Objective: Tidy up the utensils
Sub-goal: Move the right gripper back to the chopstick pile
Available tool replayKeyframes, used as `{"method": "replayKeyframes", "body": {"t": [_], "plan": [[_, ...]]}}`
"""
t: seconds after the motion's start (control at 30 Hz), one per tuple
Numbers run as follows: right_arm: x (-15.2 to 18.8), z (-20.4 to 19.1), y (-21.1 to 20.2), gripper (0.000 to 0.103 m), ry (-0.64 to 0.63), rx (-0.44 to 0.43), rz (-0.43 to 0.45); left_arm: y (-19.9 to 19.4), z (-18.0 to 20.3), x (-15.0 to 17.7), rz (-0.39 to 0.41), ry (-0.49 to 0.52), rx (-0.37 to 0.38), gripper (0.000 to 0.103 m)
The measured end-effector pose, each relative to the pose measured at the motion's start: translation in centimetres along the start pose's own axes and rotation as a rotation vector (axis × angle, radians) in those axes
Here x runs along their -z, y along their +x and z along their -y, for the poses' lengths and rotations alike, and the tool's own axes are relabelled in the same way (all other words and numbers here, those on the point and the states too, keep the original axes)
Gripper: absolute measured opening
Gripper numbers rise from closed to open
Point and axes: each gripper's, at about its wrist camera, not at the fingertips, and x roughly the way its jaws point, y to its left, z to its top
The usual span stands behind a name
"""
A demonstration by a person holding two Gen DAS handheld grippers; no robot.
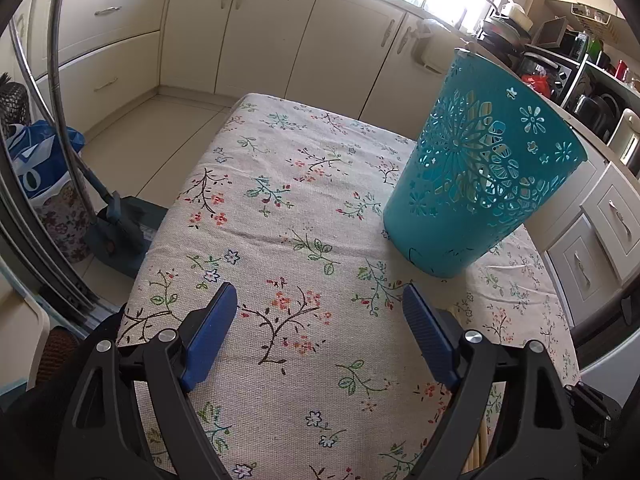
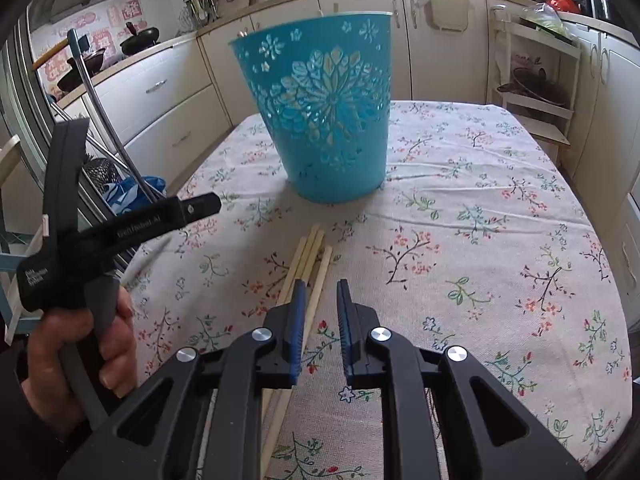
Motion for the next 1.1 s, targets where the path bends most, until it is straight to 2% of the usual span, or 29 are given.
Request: {"method": "replayKeyframes", "body": {"t": [0.33,0.93,1.1], "plan": [[0.9,-0.2,1.3,0.016,-0.015,0.012,-0.044,0.1,0.1,0.0,-0.005,0.004,-0.001,0.081],[0.9,-0.7,2.0,0.016,-0.032,0.005,-0.058,0.3,0.1,0.0,-0.013,0.011,-0.003,0.081],[1.0,-0.8,2.2,0.016,-0.054,0.027,-0.061,0.3,0.1,0.1,-0.014,0.011,-0.003,0.081]]}}
